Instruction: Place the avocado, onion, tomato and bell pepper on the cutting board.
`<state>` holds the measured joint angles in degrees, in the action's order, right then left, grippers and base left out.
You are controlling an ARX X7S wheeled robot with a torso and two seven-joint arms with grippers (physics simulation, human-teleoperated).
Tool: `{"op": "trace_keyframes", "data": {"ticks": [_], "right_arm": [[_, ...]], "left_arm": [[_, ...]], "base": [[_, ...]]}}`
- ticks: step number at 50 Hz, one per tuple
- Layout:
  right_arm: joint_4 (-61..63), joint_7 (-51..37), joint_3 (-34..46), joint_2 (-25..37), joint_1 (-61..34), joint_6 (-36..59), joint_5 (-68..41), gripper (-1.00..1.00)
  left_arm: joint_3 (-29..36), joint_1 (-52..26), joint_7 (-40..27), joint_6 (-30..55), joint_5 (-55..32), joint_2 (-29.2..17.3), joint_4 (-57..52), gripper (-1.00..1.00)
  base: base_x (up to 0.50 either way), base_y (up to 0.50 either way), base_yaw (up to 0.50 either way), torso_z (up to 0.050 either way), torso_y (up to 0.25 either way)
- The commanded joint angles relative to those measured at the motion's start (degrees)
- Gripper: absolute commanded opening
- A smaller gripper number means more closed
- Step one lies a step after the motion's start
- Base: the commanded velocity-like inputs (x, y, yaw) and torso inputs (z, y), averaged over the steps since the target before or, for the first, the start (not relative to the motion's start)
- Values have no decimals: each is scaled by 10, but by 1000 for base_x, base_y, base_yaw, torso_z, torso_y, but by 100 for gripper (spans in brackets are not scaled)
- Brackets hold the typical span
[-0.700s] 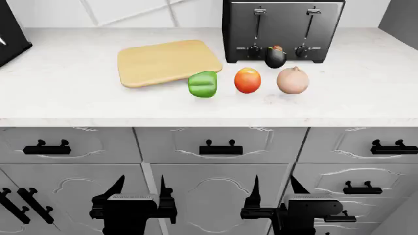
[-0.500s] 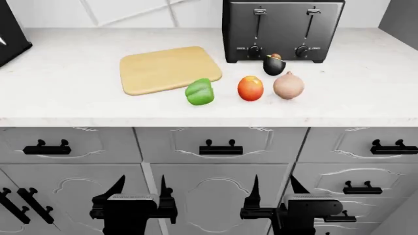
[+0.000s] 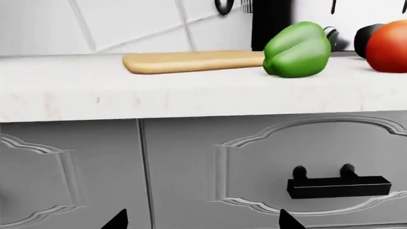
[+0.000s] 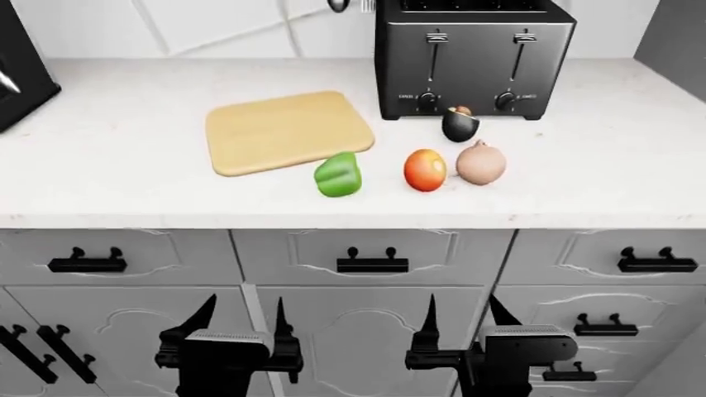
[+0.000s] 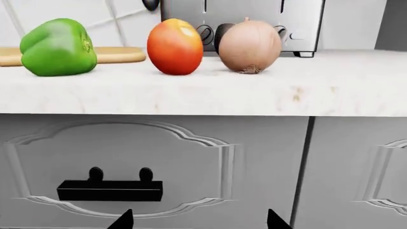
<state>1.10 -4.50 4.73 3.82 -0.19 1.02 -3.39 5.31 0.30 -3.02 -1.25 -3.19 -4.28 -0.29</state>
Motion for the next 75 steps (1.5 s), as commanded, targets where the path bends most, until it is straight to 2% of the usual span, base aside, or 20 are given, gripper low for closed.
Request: {"op": "trace_keyframes", "data": {"ticks": [1, 20, 23, 30, 49, 53, 56, 58, 60, 64, 66, 70, 73, 74, 75], "right_arm": [[-2, -11, 10, 9, -2, -1, -9, 100], [-4, -24, 24, 20, -3, -6, -22, 100], [-2, -30, 31, 23, -2, -10, -11, 100], [133, -32, 31, 34, 14, 87, -46, 100], [304, -53, 37, 71, -30, 281, -70, 100], [387, -75, 45, 83, -73, 403, -71, 100], [475, -65, 4, 77, -139, 562, -142, 100], [521, -72, -3, 86, -193, 662, -161, 100], [553, -59, -45, 70, -248, 763, -201, 100], [576, -47, -114, 51, -321, 889, -266, 100], [554, -121, -153, 69, -334, 889, -390, 100], [487, -336, -195, 117, -380, 888, -680, 100], [448, -430, -196, 141, -409, 883, -801, 100], [462, -412, -200, 148, -414, 871, -820, 100], [439, -466, -185, 158, -419, 880, -840, 100]], "left_arm": [[12, 2, -8, -2, -6, -9, -6, 100], [20, -3, -21, -9, -25, -19, 4, 100], [8, -1, -36, 16, -42, -13, -21, 100], [19, 4, -53, 92, -47, -19, -112, 100], [15, -50, -77, 279, -85, -55, -289, 100], [2, -91, -84, 386, -112, -72, -360, 100], [-16, -154, -92, 524, -148, -94, -435, 100], [-41, -209, -92, 622, -186, -99, -474, 100], [-73, -263, -91, 707, -219, -102, -498, 100], [-100, -336, -84, 817, -261, -101, -519, 100], [-115, -351, -82, 836, -268, -102, -513, 100], [-150, -397, -79, 911, -312, -117, -523, 100], [-153, -429, -160, 912, -426, -152, -488, 100], [-161, -443, -186, 912, -461, -159, -476, 100], [-164, -449, -204, 911, -487, -165, -469, 100]], "base": [[0, 0, 0, 50, 0], [0, 0, 0, 50, 0], [0, 0, 0, 11, 0], [0, 0, 0, 0, 0], [0, 0, 0, 0, 0], [0, 0, 0, 0, 0], [0, 0, 0, 0, 0], [0, 0, 0, 0, 0], [0, 0, 0, 0, 0], [0, 0, 0, 0, 0], [0, 0, 0, 0, 0], [0, 0, 0, 0, 0], [0, 0, 0, 0, 0], [336, 0, 0, 0, 0], [500, 0, 0, 0, 0]]}}
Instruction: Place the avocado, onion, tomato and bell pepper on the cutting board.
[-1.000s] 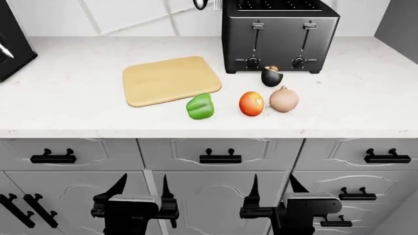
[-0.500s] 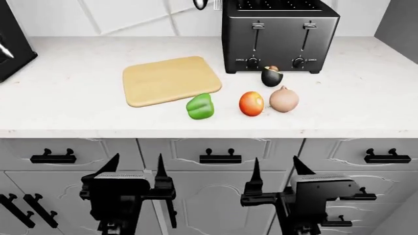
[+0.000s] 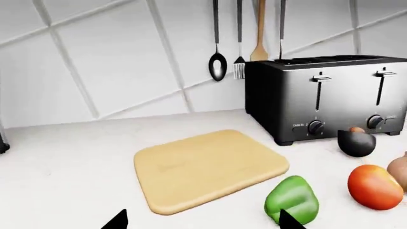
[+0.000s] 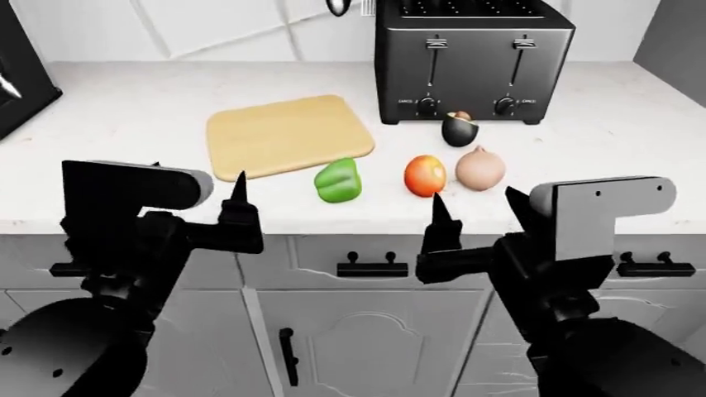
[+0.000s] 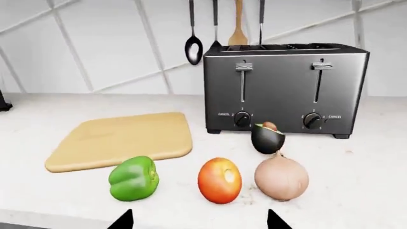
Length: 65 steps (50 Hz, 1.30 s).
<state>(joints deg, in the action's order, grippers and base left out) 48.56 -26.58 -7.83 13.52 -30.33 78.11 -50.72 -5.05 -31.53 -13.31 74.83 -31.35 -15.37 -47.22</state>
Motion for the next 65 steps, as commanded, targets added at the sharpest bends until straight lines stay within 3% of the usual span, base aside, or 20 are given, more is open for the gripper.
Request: {"op": "trace_keyframes", "data": {"ticks": [1, 4, 14, 18, 20, 26, 34, 46, 47, 56, 60, 65], "right_arm": [[-45, -264, -61, 65, -124, 96, -405, 100], [-63, -318, -41, 83, -140, 80, -460, 100], [-77, -361, -25, 115, -154, 46, -508, 100], [-88, -391, -12, 135, -169, 31, -537, 100], [-98, -417, -6, 158, -182, 12, -572, 100], [-104, -457, 0, 194, -202, -19, -615, 100], [-108, -507, 31, 247, -221, -44, -671, 100], [-120, -514, 53, 256, -198, -63, -690, 100], [-109, -491, 23, 241, -192, -68, -685, 100], [-118, -560, 92, 294, -219, -115, -772, 100], [-127, -633, 287, 402, -322, -213, -918, 100], [-160, -631, 379, 474, -469, -246, -1050, 100]], "left_arm": [[-73, -146, -117, 150, -240, -62, 7, 100], [-83, -157, -155, 147, -293, -80, 18, 100], [-103, -174, -213, 140, -379, -97, 37, 100], [-94, -183, -272, 146, -431, -118, 57, 100], [-68, -204, -362, 148, -509, -140, 97, 100], [-76, -222, -401, 123, -586, -157, 113, 100], [-62, -230, -381, 111, -574, -182, 101, 100], [-45, -228, -371, 92, -561, -190, 100, 100], [-43, -228, -371, 91, -560, -190, 100, 100], [-41, -233, -386, 80, -584, -201, 100, 100], [-33, -243, -403, 77, -602, -205, 105, 100], [-29, -248, -415, 73, -617, -213, 104, 100]], "base": [[500, 0, 0, 0, 0], [500, 0, 0, 0, 0], [500, 0, 0, 0, 0], [500, 0, 0, 0, 0], [500, 0, 0, 0, 0], [500, 0, 0, 0, 0], [106, 62, 0, 0, 2], [78, 333, 0, 0, 0], [418, 0, 0, 0, 0], [500, 0, 0, 0, 0], [125, 0, 0, 0, 2], [0, 0, 0, 0, 0]]}}
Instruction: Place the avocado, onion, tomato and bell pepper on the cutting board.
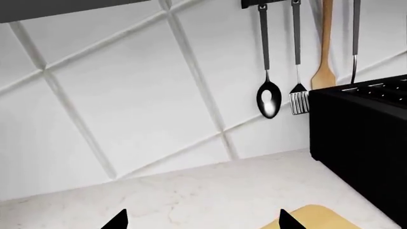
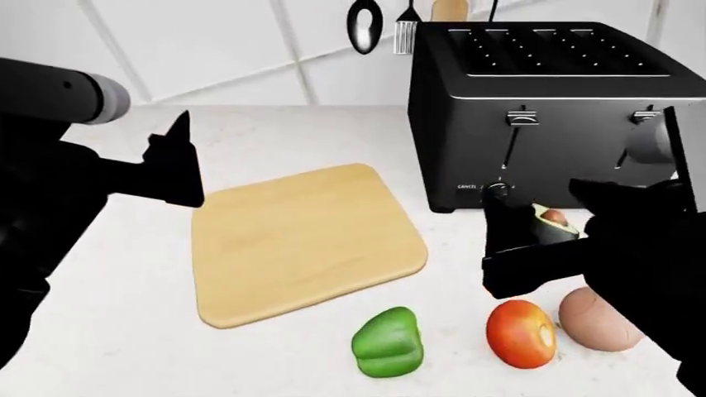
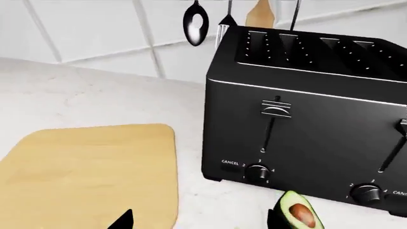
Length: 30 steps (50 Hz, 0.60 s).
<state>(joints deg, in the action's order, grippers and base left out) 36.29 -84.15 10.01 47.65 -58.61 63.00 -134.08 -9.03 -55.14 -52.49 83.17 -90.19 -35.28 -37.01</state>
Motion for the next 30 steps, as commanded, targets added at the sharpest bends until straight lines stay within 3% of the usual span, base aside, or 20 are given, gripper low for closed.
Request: {"op": "trace_keyframes", "data": {"ticks": [1, 8, 14, 21, 30], "right_arm": [[-51, -54, 218, 140, -199, -109, -226, 100], [-150, -46, 307, 139, -280, -66, -235, 100], [-163, -30, 316, 160, -286, -70, -221, 100], [-254, 20, 325, 127, -280, -16, -139, 100], [-338, 69, 338, 86, -273, 27, -60, 100]], "left_arm": [[10, -9, -18, -12, -23, -13, 1, 100], [22, -13, -14, -18, -17, -12, 3, 100], [25, -11, -6, -24, -8, -14, 2, 100], [25, 2, 23, -36, 21, -13, 1, 100], [45, -19, -47, -40, -43, -14, 8, 100]], "base": [[0, 0, 0, 0, 0], [0, 0, 0, 0, 0], [0, 0, 0, 0, 0], [0, 0, 0, 0, 0], [0, 0, 0, 0, 0]]}}
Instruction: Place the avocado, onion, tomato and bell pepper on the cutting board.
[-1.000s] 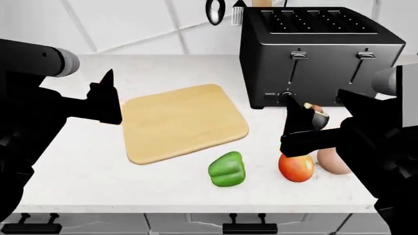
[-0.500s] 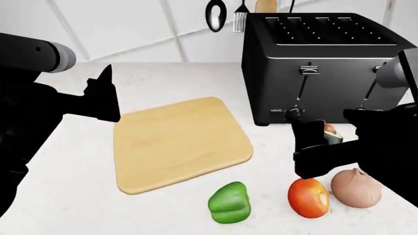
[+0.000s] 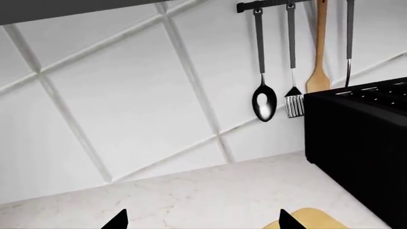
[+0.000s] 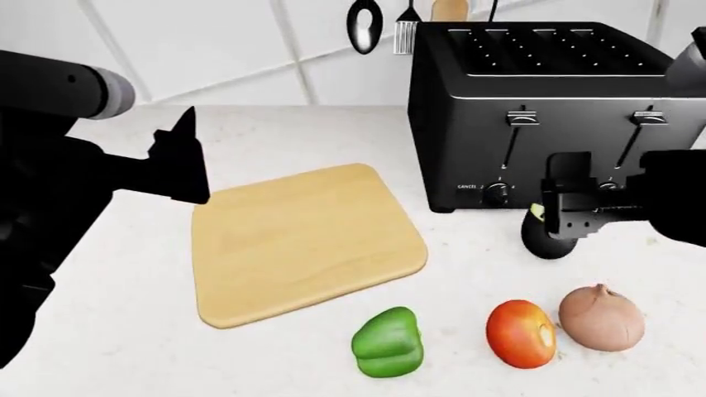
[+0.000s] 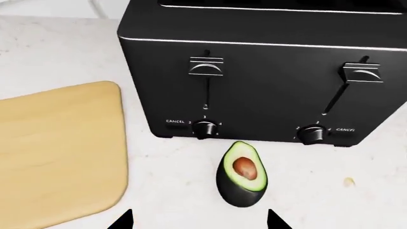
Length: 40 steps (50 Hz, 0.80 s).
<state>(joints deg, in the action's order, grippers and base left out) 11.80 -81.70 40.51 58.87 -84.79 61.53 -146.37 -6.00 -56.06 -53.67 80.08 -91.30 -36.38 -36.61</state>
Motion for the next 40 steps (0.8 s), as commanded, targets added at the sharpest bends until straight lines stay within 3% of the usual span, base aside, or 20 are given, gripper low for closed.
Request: {"op": "trace_keyframes", "data": {"ticks": [1, 11, 22, 40], "right_arm": [[-91, 44, 37, -26, -6, 43, 60, 100], [-142, 81, 39, -43, 2, 50, 102, 100], [-214, 183, 45, -87, 35, 70, 239, 100], [-270, 261, 63, -114, 52, 69, 338, 100]], "left_arm": [[16, -11, -39, -9, -37, -4, 4, 100], [10, 11, 30, -19, 28, -10, 2, 100], [17, 10, 17, -25, 18, -13, 1, 100], [24, 10, 17, -34, 17, -22, 2, 100]], "base": [[0, 0, 0, 0, 0], [0, 0, 0, 0, 0], [0, 0, 0, 0, 0], [0, 0, 0, 0, 0]]}}
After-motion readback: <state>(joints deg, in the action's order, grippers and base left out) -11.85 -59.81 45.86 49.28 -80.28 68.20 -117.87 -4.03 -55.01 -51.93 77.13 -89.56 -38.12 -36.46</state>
